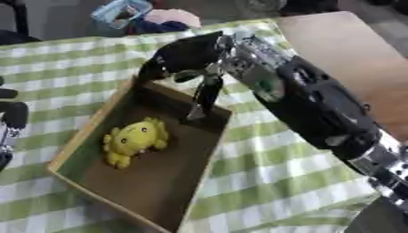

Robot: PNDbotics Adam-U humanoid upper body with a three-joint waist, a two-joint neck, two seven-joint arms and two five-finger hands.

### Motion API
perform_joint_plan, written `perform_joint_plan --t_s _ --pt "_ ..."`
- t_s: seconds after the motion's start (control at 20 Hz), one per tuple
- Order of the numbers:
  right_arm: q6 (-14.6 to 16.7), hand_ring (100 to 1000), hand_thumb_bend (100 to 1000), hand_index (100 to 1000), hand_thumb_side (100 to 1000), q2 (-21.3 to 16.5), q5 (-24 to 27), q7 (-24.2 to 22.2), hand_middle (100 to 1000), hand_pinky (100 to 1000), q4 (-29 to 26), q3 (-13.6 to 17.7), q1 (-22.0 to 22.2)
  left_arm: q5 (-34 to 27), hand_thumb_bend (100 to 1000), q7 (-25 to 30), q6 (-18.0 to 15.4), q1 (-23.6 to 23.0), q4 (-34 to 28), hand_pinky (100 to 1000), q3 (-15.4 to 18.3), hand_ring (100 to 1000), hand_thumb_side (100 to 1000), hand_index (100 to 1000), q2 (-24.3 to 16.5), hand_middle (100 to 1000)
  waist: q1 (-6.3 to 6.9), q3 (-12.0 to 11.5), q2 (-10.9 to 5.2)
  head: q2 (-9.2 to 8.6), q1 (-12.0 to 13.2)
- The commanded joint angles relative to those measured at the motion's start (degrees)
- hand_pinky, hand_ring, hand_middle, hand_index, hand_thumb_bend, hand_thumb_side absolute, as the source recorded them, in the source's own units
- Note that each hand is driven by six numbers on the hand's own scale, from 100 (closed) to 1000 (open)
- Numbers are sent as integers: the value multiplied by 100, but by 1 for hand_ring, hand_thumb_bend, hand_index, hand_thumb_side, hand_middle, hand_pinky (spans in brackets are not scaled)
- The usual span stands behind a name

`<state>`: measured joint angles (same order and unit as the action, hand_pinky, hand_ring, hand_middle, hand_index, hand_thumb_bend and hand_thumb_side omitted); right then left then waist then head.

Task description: Pick up objects on the table and place them in the box.

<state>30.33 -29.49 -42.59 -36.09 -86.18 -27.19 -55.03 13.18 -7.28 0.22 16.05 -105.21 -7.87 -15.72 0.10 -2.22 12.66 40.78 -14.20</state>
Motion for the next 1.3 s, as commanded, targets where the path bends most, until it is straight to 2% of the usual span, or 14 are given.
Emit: perform_joint_plan --t_s 0.05,0.3,0.6,0.75,0.95,1.1,1.3 --pt "25 850 448 994 339 -385 445 -258 881 914 -630 238 -7 19 493 -57 -5 24 -33 822 76 644 688 852 -98 665 -3 0 -120 -15 93" --pt "-602 800 391 953 338 -759 1634 323 831 880 -1728 934 512 27 492 -137 -9 -33 1 822 132 644 686 851 -72 664 13 76 -95 -86 513" --pt "-1197 775 324 939 306 -892 2310 912 816 858 -2537 1619 1222 38 490 -170 -12 -71 15 824 157 647 686 851 -63 667 44 137 -69 -116 972" --pt "-1433 761 279 929 282 -790 2472 1200 810 843 -2696 1885 1585 58 486 -184 -4 -92 8 826 169 652 688 852 -60 673 73 176 -62 -103 1209" --pt "-1725 735 207 913 243 -474 2631 1683 791 816 -2766 2202 2039 70 463 -255 16 -126 -5 826 187 655 696 851 -37 680 119 227 -47 -43 1444" --pt "-1905 720 168 902 233 -198 2814 2062 778 803 -2760 2366 2366 88 452 -281 22 -149 3 827 179 657 697 850 -17 683 137 281 -36 30 1532" --pt "-2012 703 142 883 230 12 2970 2347 762 795 -2754 2487 2673 88 430 -326 22 -170 22 827 174 659 702 848 7 685 164 346 -22 118 1568"
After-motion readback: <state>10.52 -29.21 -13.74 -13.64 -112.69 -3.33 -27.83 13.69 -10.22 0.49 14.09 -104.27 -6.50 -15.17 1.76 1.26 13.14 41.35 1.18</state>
